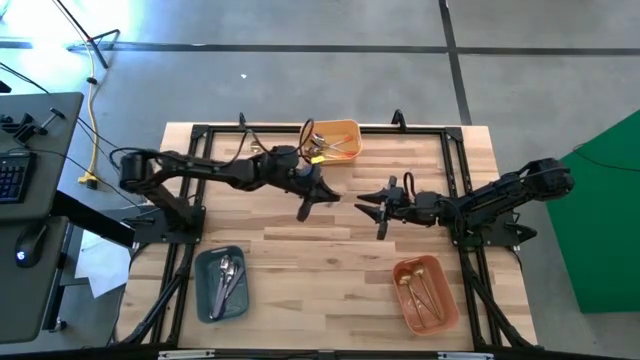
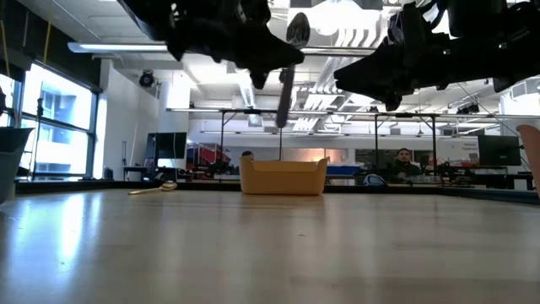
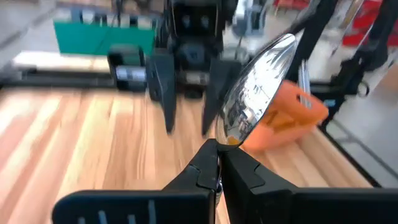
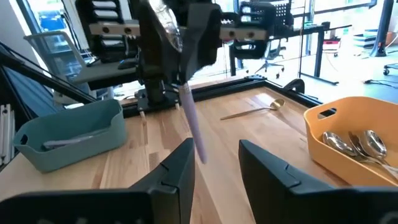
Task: Sort silverware by color (type)
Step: Put the blue spoon into the blue bin
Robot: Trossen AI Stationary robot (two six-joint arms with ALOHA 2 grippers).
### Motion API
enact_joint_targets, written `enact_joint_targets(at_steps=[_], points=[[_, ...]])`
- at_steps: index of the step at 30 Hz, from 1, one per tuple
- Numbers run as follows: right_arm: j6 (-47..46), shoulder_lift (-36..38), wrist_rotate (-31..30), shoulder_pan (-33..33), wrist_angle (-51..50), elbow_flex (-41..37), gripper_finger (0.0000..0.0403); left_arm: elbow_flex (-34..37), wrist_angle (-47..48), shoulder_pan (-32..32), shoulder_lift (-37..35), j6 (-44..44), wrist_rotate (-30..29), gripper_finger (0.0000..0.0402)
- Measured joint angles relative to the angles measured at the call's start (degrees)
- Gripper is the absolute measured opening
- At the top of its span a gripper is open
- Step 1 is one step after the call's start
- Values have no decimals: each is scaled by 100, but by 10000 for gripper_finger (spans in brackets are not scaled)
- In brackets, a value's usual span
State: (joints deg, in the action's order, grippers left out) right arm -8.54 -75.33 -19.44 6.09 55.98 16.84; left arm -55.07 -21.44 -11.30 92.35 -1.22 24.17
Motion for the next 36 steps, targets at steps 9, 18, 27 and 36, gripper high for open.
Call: enact_joint_targets(at_steps=[9,18,27,36], points=[[0,0,-1,-33,-292,0,110,0,2332,405,-942,-318,-1002,0],[-94,0,-4,-223,-408,0,110,0,4421,1141,-1802,-1999,-1830,0],[-2,0,-6,-592,-401,0,110,-4,5934,2237,-2523,-4574,-2027,0],[0,0,127,-1102,-353,0,110,-4,7157,3591,-2750,-6997,-2217,0]])
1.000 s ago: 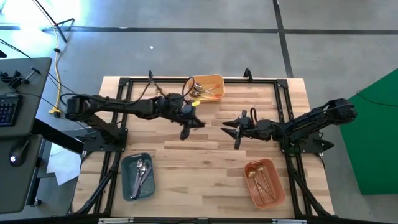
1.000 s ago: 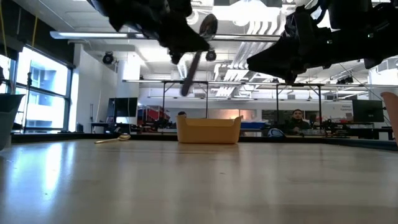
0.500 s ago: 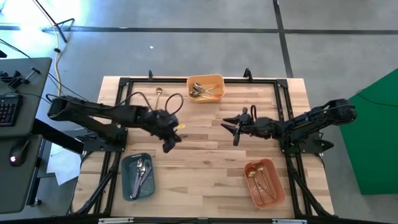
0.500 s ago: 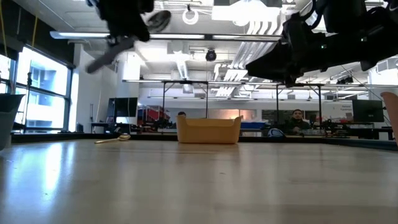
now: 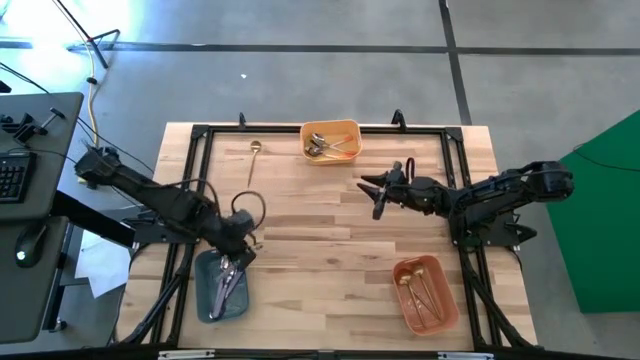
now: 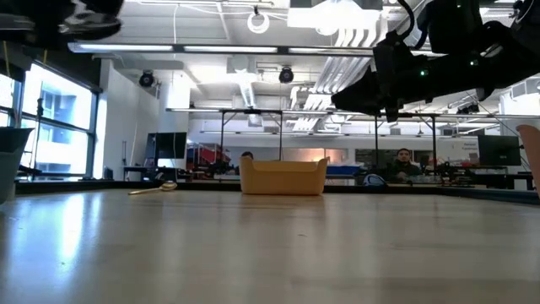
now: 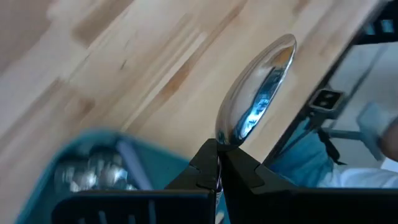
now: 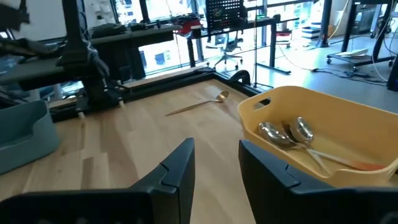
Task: Sort silverware by color (type)
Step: Put the blue spoon into the blue bin
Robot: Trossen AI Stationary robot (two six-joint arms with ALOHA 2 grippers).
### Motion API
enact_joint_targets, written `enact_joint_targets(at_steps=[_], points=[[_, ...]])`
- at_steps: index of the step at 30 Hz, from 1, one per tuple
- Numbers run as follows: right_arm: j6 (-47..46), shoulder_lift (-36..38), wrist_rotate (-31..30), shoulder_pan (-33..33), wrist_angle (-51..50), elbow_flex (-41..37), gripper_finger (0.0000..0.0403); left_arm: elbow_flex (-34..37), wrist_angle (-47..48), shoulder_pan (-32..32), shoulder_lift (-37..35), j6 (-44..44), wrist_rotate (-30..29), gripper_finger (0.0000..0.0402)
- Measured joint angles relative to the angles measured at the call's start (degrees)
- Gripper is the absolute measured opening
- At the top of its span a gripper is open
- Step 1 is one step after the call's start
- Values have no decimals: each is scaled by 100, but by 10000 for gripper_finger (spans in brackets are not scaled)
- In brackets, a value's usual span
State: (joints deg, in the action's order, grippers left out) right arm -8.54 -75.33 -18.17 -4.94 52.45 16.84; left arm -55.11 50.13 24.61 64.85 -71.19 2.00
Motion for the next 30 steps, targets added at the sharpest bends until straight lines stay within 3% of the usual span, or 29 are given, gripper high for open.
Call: enact_joint_targets(at_steps=[10,19,25,30], points=[[-46,0,273,-185,54,0,110,16,598,964,126,-2318,-552,0],[-96,0,273,-181,-5,0,110,847,262,1862,125,-4303,-439,0],[-107,0,273,-179,11,0,110,1563,-415,2222,121,-4767,-450,0],[-157,0,274,-179,-2,0,110,1812,-993,2239,123,-4588,-412,11]])
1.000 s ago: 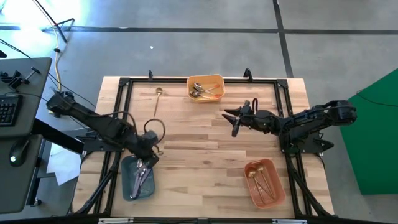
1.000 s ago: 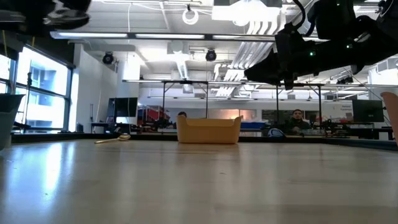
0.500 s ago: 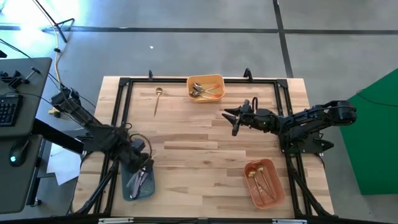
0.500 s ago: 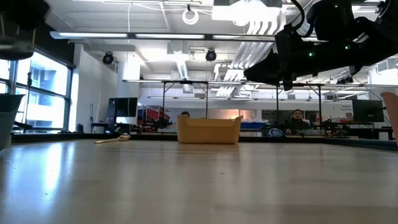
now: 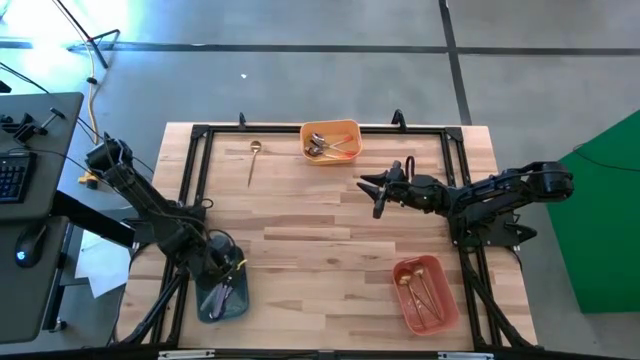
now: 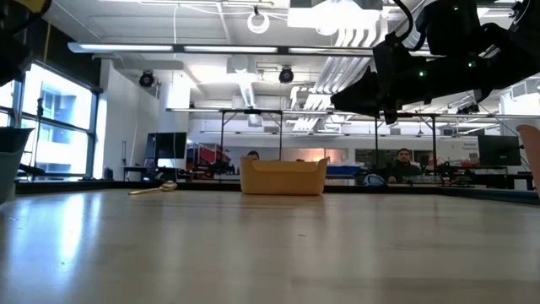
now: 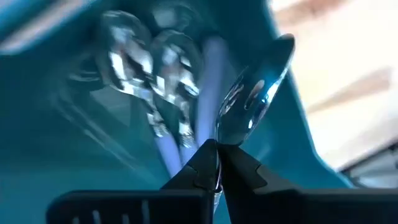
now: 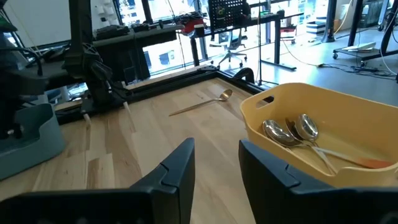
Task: Sort silverware by color (type)
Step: Put the blue spoon into the blue bin, then put the golden spoon into the orange bin
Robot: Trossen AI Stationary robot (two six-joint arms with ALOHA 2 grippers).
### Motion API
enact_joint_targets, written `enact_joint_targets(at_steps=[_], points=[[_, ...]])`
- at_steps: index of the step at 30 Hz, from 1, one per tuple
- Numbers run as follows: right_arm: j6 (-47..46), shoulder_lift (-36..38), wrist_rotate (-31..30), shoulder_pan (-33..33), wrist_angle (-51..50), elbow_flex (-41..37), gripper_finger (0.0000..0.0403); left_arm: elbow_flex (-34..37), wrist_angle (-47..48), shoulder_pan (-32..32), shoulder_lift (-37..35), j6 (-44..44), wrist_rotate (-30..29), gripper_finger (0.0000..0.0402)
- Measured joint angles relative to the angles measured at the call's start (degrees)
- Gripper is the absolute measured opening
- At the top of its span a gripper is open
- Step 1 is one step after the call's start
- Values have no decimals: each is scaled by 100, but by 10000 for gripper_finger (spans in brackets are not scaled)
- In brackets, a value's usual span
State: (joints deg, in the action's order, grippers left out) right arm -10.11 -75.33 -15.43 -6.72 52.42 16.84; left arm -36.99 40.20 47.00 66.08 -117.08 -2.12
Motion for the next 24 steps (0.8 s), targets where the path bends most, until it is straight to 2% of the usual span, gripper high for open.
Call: enact_joint_targets(at_steps=[8,14,19,21,24], points=[[-13,0,-1,0,-37,0,110,-228,-42,-11,-2,690,80,81],[-11,0,1,0,-56,0,110,-850,514,-211,-6,1363,-2,135],[-11,0,1,0,-128,0,110,-1554,617,-754,-24,3100,-711,138],[-11,0,1,0,-161,0,110,-1724,615,-1151,-22,3731,-958,129],[-11,0,1,0,-165,0,110,-1830,624,-1941,-22,4647,-993,113]])
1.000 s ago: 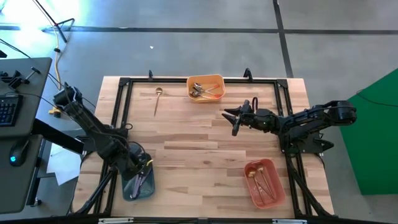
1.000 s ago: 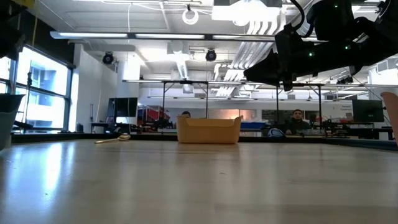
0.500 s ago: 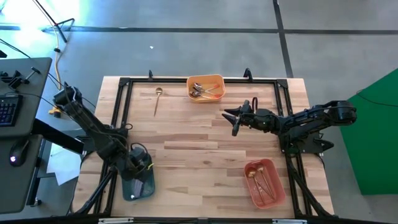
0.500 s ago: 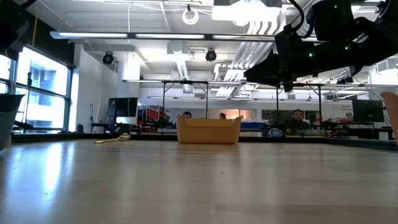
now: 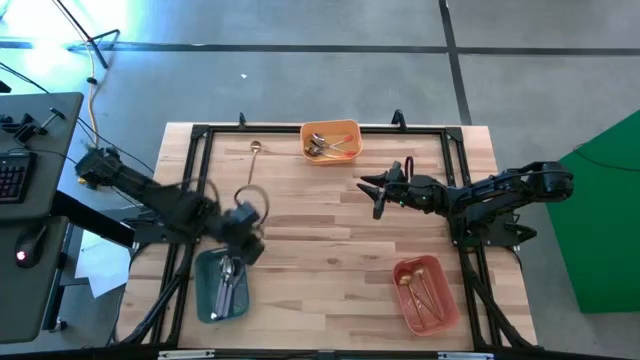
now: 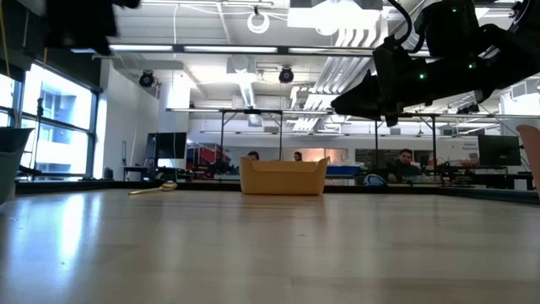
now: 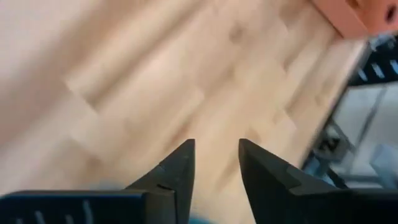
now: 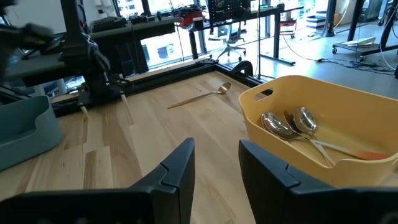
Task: Sort silverware by color (type)
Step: Put the golden spoon into the orange bin
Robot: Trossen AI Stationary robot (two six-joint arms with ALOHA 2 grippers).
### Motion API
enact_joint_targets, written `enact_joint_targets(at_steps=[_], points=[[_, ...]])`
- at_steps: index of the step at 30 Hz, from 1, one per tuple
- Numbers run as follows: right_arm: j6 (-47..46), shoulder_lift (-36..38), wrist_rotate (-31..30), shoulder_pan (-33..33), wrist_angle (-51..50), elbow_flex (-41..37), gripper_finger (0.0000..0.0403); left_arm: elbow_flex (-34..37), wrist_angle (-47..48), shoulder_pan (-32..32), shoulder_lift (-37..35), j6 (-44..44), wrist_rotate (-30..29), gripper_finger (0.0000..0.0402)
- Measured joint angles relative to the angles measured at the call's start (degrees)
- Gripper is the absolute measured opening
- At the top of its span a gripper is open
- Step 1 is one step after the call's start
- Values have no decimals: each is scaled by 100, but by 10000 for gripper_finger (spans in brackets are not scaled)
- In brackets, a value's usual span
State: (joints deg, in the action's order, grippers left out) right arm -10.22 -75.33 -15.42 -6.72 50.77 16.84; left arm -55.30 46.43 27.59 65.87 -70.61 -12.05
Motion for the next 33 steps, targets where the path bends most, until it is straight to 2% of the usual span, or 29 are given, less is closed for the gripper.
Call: enact_joint_targets(at_steps=[10,13,16,19,24,30,33], points=[[-24,0,0,0,1,0,110,-6,10,-3152,213,3050,1365,57],[-24,0,0,0,3,0,110,-6,40,-4152,531,3707,1834,51],[-24,0,0,0,3,0,110,-6,49,-4982,980,4257,1993,59],[-24,0,-1,0,3,0,110,-8,20,-5651,1473,4856,1901,80],[-26,0,-1,0,3,0,110,-162,0,-6563,2342,5275,1756,128],[-133,0,0,0,-86,2,110,-469,-154,-7065,3066,5806,423,174],[-133,0,0,0,-102,2,110,-584,-433,-7253,3326,5888,407,182]])
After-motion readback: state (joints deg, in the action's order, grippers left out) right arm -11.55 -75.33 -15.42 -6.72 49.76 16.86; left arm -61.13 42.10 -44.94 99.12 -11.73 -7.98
